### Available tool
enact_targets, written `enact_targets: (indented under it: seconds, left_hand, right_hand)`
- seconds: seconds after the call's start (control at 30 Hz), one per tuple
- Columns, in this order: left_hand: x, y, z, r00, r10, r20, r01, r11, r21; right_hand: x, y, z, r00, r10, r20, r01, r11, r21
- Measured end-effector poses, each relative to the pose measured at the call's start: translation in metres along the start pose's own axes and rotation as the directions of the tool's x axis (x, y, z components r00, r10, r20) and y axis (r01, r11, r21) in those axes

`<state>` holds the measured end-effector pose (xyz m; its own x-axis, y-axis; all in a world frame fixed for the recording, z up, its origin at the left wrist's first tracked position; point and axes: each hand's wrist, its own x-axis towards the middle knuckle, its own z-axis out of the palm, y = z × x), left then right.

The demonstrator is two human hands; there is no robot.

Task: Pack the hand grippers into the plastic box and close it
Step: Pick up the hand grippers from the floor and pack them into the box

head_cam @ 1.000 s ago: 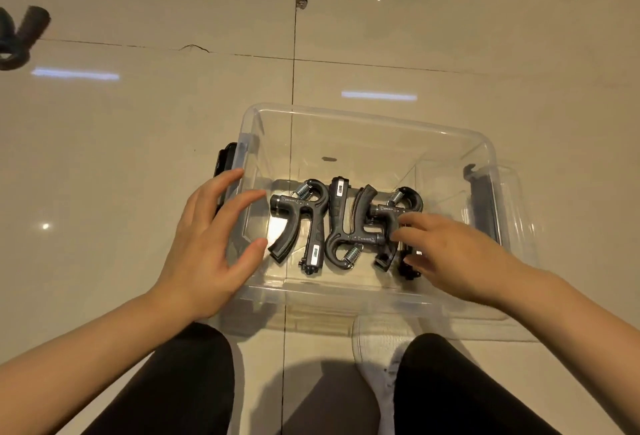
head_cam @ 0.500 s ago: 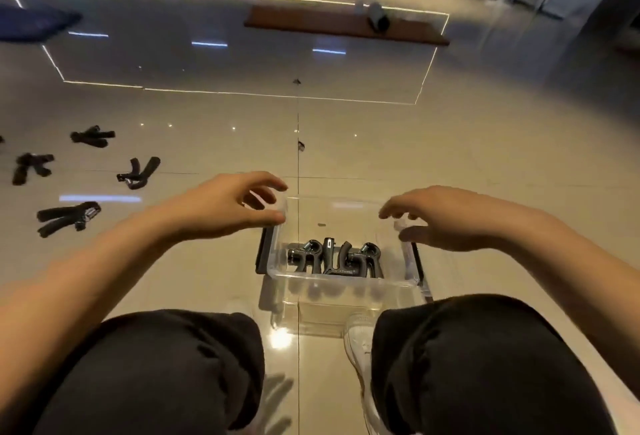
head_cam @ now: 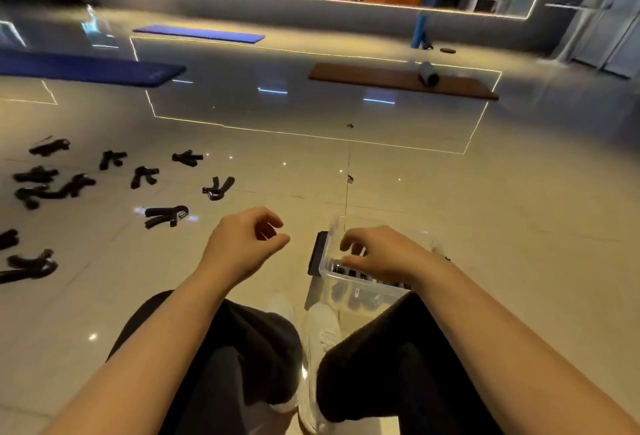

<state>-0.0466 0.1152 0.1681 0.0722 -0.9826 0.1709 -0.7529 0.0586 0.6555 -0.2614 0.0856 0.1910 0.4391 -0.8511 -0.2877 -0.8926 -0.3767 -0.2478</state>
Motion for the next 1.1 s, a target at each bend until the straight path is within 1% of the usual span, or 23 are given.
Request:
enact_targets:
  seconds: [0.07, 0.1, 0.13, 0.17, 0.23, 0.27, 0.33, 0.4, 0.43, 0.5, 0.57, 0.63, 0.7, 0.73, 0.77, 0.83, 0.9, 0.93, 1.0, 1.03, 1.1]
  left_hand:
    - [-0.001, -0.008, 0.000, 0.999, -0.013, 0.041, 0.010, 0.998, 0.062]
    - [-0.002, -0.012, 0.000, 0.998, -0.017, 0.060, 0.011, 0.994, 0.106]
    - [0.000, -0.018, -0.001, 0.997, -0.023, 0.074, 0.011, 0.988, 0.153]
    - [0.002, -0.023, -0.003, 0.996, -0.030, 0.079, 0.014, 0.980, 0.197]
    - [0.007, -0.033, -0.010, 0.996, -0.057, 0.072, 0.035, 0.962, 0.270]
    - [0.010, -0.038, -0.014, 0.995, -0.073, 0.063, 0.051, 0.953, 0.297]
    - [0.014, -0.043, -0.025, 0.994, -0.098, 0.055, 0.074, 0.938, 0.338]
    - [0.020, -0.042, -0.039, 0.991, -0.116, 0.072, 0.085, 0.935, 0.345]
    - [0.026, -0.041, -0.048, 0.989, -0.125, 0.074, 0.094, 0.940, 0.329]
    - [0.045, -0.048, -0.065, 0.987, -0.159, 0.038, 0.143, 0.950, 0.276]
    - [0.061, -0.070, -0.079, 0.975, -0.221, -0.013, 0.217, 0.946, 0.240]
    - [0.069, -0.103, -0.087, 0.951, -0.306, -0.042, 0.308, 0.921, 0.239]
    - [0.072, -0.136, -0.098, 0.922, -0.386, -0.021, 0.376, 0.881, 0.289]
    - [0.073, -0.148, -0.106, 0.919, -0.395, -0.018, 0.380, 0.869, 0.316]
    - [0.075, -0.158, -0.116, 0.919, -0.391, -0.038, 0.384, 0.872, 0.305]
    - [0.074, -0.175, -0.141, 0.910, -0.400, -0.112, 0.414, 0.892, 0.180]
    - [0.072, -0.190, -0.165, 0.898, -0.412, -0.154, 0.431, 0.892, 0.132]
    - [0.071, -0.200, -0.175, 0.895, -0.421, -0.148, 0.440, 0.888, 0.132]
    - [0.071, -0.216, -0.190, 0.895, -0.426, -0.130, 0.439, 0.894, 0.093]
    - [0.074, -0.222, -0.197, 0.897, -0.423, -0.130, 0.433, 0.900, 0.060]
    - [0.082, -0.233, -0.208, 0.905, -0.408, -0.121, 0.413, 0.911, 0.015]
  right_hand:
    - [0.018, -0.001, 0.008, 0.987, 0.034, 0.159, -0.016, 0.994, -0.112]
    - [0.028, -0.006, 0.006, 0.984, 0.005, 0.181, 0.012, 0.996, -0.092]
    - [0.038, -0.012, 0.001, 0.985, -0.047, 0.165, 0.052, 0.998, -0.028]
    - [0.047, -0.019, -0.006, 0.988, -0.105, 0.112, 0.100, 0.994, 0.043]
    - [0.060, -0.027, -0.022, 0.983, -0.185, 0.009, 0.183, 0.976, 0.120]
    - [0.067, -0.025, -0.027, 0.977, -0.212, -0.003, 0.210, 0.967, 0.144]
    - [0.081, -0.018, -0.034, 0.970, -0.238, 0.044, 0.227, 0.959, 0.169]
    - [0.102, -0.017, -0.036, 0.971, -0.213, 0.107, 0.194, 0.968, 0.161]
    - [0.115, -0.019, -0.036, 0.972, -0.207, 0.115, 0.187, 0.969, 0.161]
    - [0.142, -0.031, -0.037, 0.969, -0.226, 0.102, 0.204, 0.960, 0.193]
    - [0.167, -0.049, -0.036, 0.960, -0.260, 0.101, 0.233, 0.947, 0.223]
    - [0.192, -0.072, -0.029, 0.946, -0.303, 0.111, 0.278, 0.940, 0.199]
    - [0.218, -0.100, -0.018, 0.930, -0.345, 0.125, 0.321, 0.930, 0.182]
    - [0.230, -0.114, -0.013, 0.924, -0.360, 0.126, 0.338, 0.926, 0.168]
    - [0.240, -0.129, -0.008, 0.920, -0.371, 0.129, 0.354, 0.925, 0.136]
    - [0.257, -0.161, -0.001, 0.907, -0.396, 0.144, 0.396, 0.918, 0.031]
    - [0.270, -0.197, -0.007, 0.874, -0.455, 0.170, 0.476, 0.873, -0.110]
    - [0.274, -0.215, -0.016, 0.842, -0.507, 0.182, 0.534, 0.830, -0.160]
    - [0.281, -0.246, -0.040, 0.780, -0.598, 0.186, 0.626, 0.757, -0.189]
    - [0.286, -0.256, -0.052, 0.764, -0.622, 0.173, 0.645, 0.736, -0.205]
    - [0.301, -0.268, -0.064, 0.772, -0.624, 0.121, 0.631, 0.730, -0.262]
